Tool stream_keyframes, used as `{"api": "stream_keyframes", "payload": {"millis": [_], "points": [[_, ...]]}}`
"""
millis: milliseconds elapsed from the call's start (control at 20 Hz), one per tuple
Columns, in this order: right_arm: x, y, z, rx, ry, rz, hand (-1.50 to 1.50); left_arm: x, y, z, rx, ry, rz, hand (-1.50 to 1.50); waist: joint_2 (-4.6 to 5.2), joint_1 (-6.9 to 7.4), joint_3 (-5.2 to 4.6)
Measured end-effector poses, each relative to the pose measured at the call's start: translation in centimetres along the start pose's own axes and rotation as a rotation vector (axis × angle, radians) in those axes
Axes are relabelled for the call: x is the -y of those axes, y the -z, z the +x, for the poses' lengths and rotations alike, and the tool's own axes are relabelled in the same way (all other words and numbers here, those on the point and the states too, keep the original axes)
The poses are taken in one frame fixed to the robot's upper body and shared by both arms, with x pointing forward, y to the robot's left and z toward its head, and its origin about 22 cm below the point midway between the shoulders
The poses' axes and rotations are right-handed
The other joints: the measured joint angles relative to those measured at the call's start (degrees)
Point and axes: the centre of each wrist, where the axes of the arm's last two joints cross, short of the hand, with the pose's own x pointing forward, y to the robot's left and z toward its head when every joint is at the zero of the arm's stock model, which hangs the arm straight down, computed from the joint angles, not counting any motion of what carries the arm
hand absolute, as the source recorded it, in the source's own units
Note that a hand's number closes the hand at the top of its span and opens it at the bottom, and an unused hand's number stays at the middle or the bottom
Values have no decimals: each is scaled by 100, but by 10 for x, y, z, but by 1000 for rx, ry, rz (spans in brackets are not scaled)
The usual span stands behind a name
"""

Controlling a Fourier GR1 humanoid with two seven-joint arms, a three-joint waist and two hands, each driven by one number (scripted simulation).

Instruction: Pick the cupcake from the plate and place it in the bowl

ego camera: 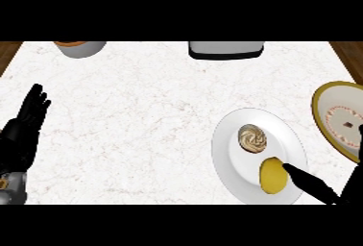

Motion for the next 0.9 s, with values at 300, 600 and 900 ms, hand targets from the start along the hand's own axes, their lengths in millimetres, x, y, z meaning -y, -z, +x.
{"api": "stream_keyframes", "payload": {"millis": [300, 600, 900], "points": [[26, -1, 42, -8, -75, 41, -150, 9, 11, 7, 19, -6, -39, 0, 48, 199, 14], [25, 9, 51, -69, -163, 209, -150, 16, 15, 12, 29, -13, -54, 0, 79, 321, 25], [12, 32, 61, -132, -191, 386, -150, 20, 15, 10, 31, -16, -72, 0, 93, 400, 33]]}}
